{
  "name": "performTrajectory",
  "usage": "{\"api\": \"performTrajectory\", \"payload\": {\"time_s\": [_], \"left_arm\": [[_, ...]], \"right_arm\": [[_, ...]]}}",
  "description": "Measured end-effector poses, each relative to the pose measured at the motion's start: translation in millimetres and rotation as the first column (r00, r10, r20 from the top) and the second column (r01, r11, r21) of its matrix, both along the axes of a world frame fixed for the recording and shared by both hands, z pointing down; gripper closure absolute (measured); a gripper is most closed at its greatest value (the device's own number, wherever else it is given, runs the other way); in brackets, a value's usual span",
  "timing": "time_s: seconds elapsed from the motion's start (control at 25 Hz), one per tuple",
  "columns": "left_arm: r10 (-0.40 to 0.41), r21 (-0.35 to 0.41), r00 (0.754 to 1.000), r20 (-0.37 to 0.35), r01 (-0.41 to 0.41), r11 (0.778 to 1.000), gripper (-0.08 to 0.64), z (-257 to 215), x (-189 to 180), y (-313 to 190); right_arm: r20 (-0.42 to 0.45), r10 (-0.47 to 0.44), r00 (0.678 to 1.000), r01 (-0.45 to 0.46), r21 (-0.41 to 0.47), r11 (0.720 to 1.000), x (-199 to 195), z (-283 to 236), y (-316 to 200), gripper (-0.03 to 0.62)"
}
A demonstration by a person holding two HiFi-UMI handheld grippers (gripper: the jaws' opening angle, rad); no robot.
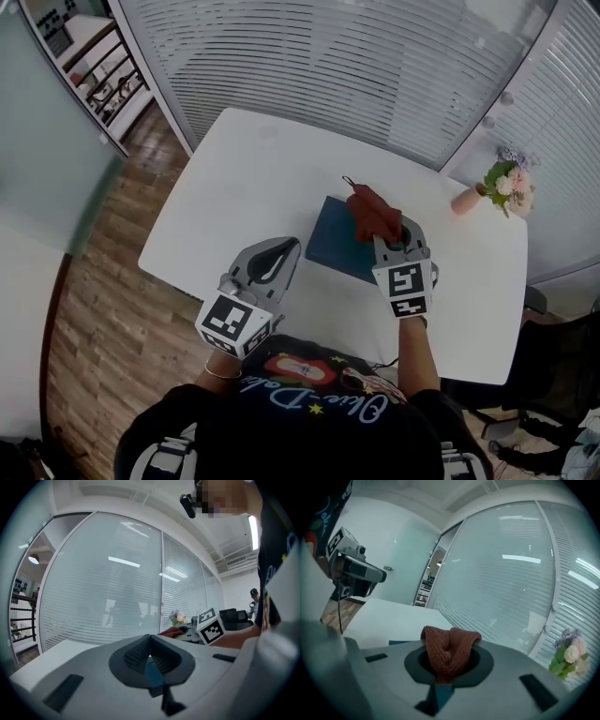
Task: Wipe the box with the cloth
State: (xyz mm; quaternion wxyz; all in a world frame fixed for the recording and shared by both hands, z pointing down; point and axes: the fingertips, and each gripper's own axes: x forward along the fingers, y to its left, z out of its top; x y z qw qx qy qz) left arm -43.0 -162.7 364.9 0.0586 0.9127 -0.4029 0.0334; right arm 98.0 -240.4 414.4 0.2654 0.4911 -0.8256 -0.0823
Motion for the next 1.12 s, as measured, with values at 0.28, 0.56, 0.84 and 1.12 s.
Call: {"api": "performTrajectory", "payload": {"time_s": [0.28,0.56,0.84,1.12], "left_arm": [[-0.066,-0.007,0.998,-0.006,0.066,0.998,0.557,2.3,-23.8,5.6],[-0.105,-0.017,0.994,-0.004,0.105,0.994,0.557,5.3,-42.5,8.5],[-0.041,-0.014,0.999,-0.002,0.041,0.999,0.557,3.8,-24.4,6.3],[0.059,-0.013,0.998,-0.005,-0.059,0.998,0.557,2.5,7.3,7.7]], "right_arm": [[0.010,-0.182,0.983,0.183,-0.045,0.982,-86.1,24.4,-1.1,0.566],[-0.084,-0.214,0.973,0.197,-0.170,0.966,-94.5,72.2,5.5,0.566],[-0.119,-0.151,0.981,0.127,-0.192,0.973,-61.6,78.9,12.5,0.566],[-0.126,-0.040,0.991,0.011,-0.224,0.975,-13.3,87.8,32.3,0.566]]}}
